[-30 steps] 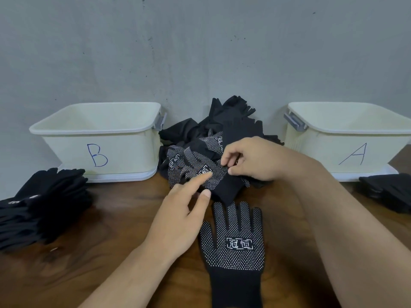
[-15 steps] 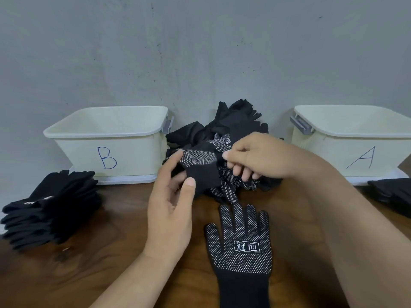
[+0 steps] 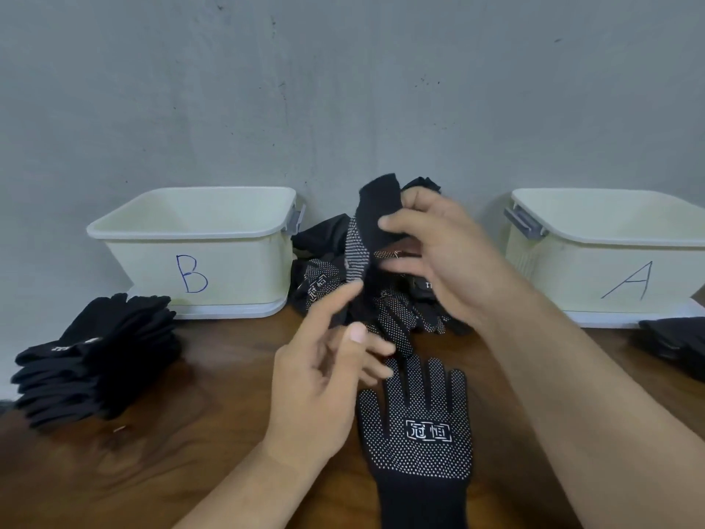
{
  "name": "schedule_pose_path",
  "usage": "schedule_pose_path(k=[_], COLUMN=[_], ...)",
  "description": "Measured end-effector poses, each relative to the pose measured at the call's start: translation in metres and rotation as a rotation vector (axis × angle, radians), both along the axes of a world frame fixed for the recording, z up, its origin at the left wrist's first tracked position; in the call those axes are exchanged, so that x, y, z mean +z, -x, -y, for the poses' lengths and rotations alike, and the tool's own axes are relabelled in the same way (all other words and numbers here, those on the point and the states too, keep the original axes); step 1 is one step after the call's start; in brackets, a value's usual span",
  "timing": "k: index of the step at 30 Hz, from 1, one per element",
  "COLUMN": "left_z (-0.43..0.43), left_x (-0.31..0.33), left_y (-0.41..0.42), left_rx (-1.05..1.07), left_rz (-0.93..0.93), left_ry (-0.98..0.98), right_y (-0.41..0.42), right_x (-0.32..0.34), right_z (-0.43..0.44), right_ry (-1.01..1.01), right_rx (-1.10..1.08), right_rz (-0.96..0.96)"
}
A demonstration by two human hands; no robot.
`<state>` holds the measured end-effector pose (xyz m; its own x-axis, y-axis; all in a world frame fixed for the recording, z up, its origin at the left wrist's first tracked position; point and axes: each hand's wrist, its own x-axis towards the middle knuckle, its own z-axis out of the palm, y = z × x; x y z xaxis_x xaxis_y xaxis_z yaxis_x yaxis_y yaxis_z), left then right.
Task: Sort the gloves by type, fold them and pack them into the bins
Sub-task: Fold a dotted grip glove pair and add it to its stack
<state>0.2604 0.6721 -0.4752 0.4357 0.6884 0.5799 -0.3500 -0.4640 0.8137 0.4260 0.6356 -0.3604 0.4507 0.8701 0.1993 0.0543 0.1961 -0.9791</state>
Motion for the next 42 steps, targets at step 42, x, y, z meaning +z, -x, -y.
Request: schedule_pose_path(k=[42], left_z=[-0.017], left_x=[0.048], left_y=[0.029], left_rx=[0.163], left_rz=[0.000], left_ry=[0.134], right_y=[0.046], right_x=[-0.027], right_z=[0.022], right_ry=[-0.284], right_rx=[-0.174], right_rz=[0.392])
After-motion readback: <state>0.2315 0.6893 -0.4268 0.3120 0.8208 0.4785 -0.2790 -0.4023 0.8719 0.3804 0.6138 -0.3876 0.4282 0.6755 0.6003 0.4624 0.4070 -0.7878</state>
